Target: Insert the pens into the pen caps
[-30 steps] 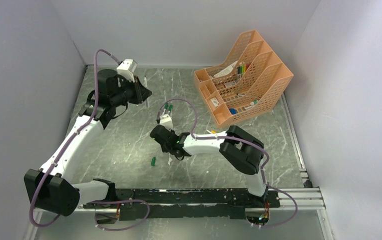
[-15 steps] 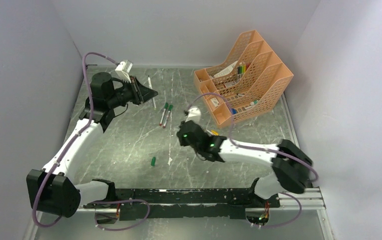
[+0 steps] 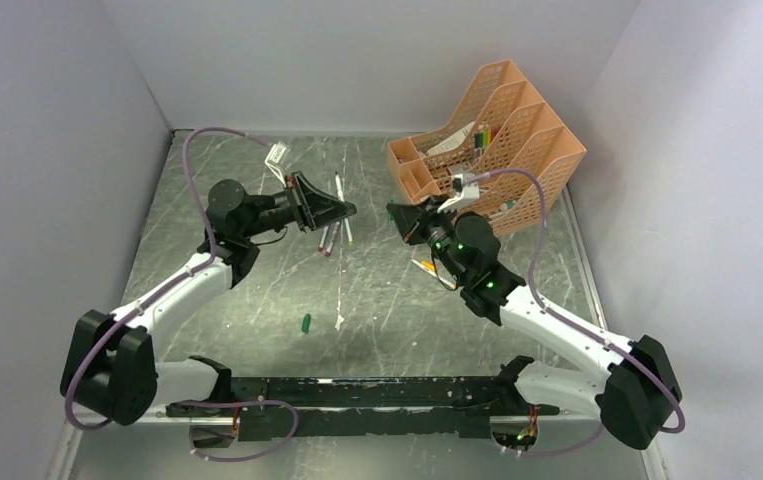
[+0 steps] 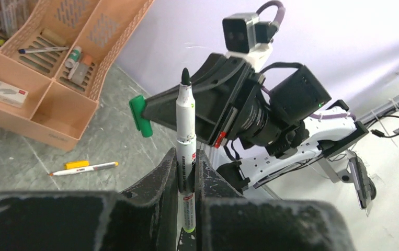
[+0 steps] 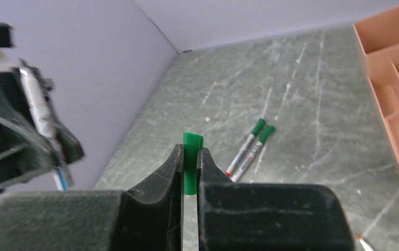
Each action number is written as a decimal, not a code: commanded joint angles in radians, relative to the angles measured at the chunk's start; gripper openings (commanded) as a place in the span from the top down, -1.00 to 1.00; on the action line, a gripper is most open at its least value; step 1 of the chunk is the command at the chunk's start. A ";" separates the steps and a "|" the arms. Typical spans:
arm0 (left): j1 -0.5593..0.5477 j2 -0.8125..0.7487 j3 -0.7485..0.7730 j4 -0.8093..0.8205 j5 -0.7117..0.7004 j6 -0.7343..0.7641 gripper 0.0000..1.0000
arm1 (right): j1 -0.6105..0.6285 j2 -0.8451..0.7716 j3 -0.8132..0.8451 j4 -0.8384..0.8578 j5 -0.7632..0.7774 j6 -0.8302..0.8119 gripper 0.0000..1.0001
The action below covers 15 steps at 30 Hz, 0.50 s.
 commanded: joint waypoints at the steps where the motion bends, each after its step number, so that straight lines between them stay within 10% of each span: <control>1: -0.018 0.055 -0.018 0.207 0.046 -0.070 0.87 | -0.050 0.016 0.045 0.132 -0.139 -0.010 1.00; 15: -0.078 0.134 0.069 0.156 0.163 0.032 0.86 | -0.168 0.112 0.080 0.458 -0.412 0.196 1.00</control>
